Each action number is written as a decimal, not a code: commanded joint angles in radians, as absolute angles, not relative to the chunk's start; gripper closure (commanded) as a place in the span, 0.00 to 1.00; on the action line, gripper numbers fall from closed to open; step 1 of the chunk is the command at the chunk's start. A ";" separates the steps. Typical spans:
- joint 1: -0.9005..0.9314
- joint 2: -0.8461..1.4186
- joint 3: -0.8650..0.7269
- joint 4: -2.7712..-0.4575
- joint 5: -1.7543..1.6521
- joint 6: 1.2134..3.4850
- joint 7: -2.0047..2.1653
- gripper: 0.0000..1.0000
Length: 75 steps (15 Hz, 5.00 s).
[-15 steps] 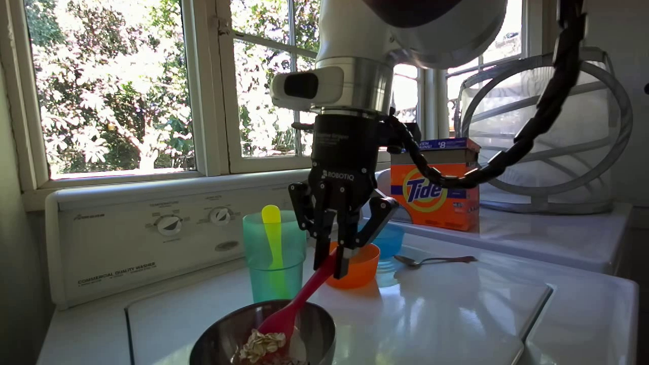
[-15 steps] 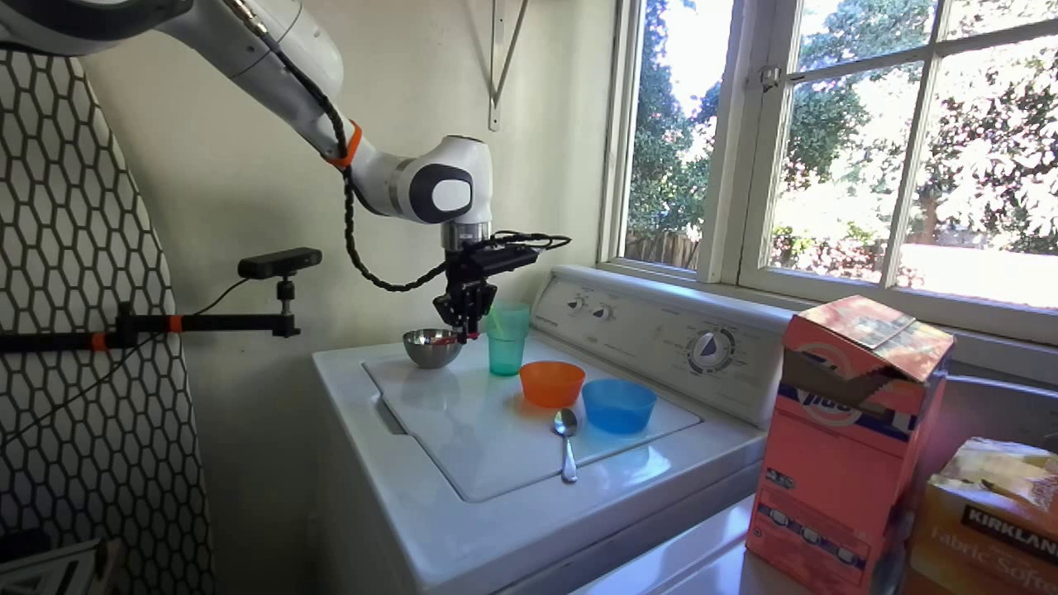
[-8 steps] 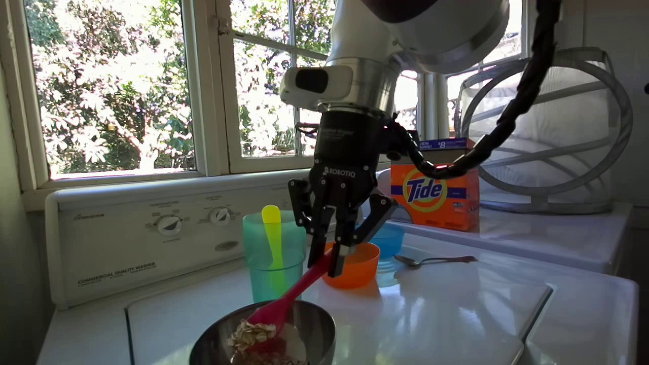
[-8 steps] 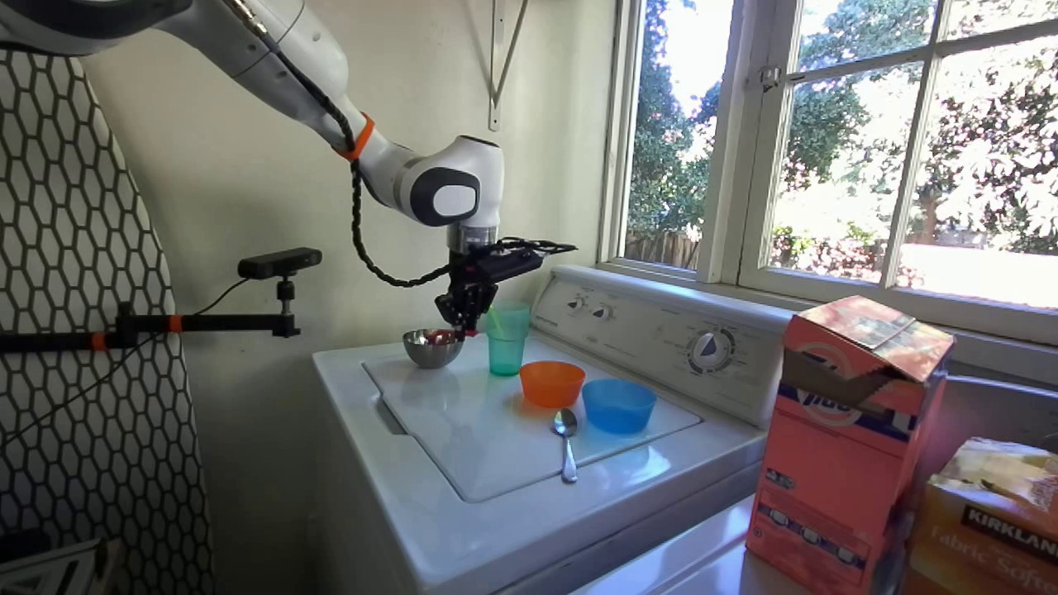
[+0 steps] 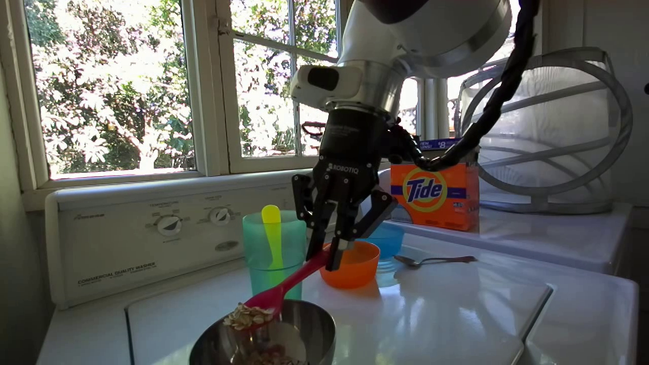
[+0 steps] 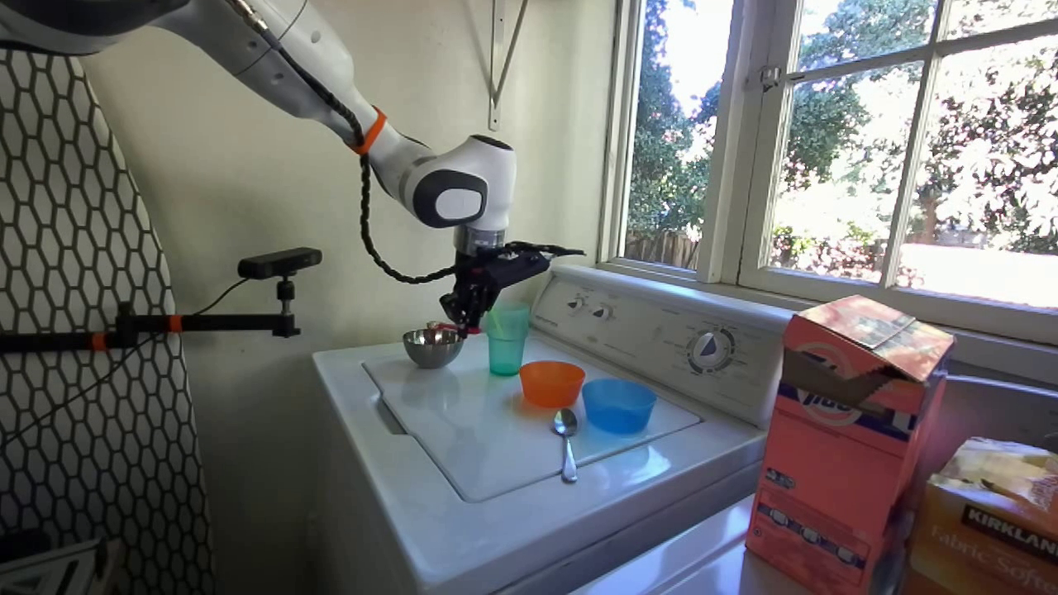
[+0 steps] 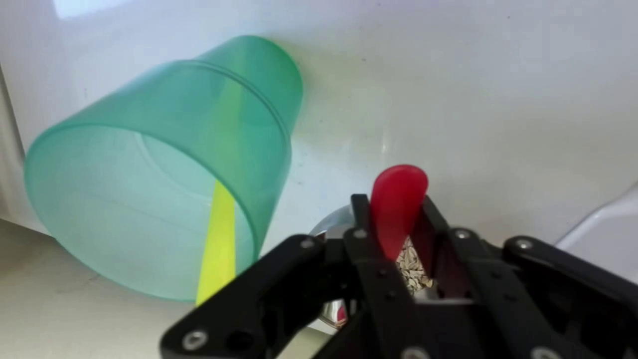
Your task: Put the yellow knife in the green cup and then use the pink spoon to transfer a spoonful of contents from the silver bowl to the orange bowl
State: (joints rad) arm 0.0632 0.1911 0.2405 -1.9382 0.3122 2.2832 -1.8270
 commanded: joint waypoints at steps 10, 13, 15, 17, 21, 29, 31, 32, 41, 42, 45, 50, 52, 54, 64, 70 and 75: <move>0.051 0.188 0.198 -1.921 0.320 2.184 -1.834 0.94; 0.037 0.188 0.182 -1.913 0.335 2.147 -1.842 0.94; 0.025 0.190 0.171 -1.905 0.345 2.126 -1.846 0.94; 0.013 0.192 0.158 -1.897 0.349 2.108 -1.842 0.94; -0.013 0.208 0.126 -1.880 0.357 2.094 -1.826 0.94; -0.062 0.266 0.083 -1.813 0.399 2.090 -1.742 0.94; -0.059 0.244 0.085 -1.844 0.376 2.123 -1.758 0.75; -0.062 0.250 0.085 -1.836 0.376 2.121 -1.747 0.75; -0.074 0.276 0.062 -1.800 0.362 2.122 -1.679 0.94; -0.078 0.281 0.054 -1.793 0.358 2.124 -1.663 0.94; -0.095 0.299 0.034 -1.767 0.361 2.120 -1.621 0.94; -0.091 0.306 0.019 -1.782 0.322 2.249 -1.536 0.94; -0.082 0.309 0.019 -1.791 0.285 2.327 -1.496 0.94; -0.075 0.311 0.020 -1.798 0.234 2.371 -1.460 0.94; -0.075 0.258 0.044 -1.898 0.043 2.483 -1.511 0.94; -0.077 0.184 0.062 -1.989 0.021 2.526 -1.620 0.94; -0.060 0.119 0.044 -2.073 -0.065 2.613 -1.631 0.94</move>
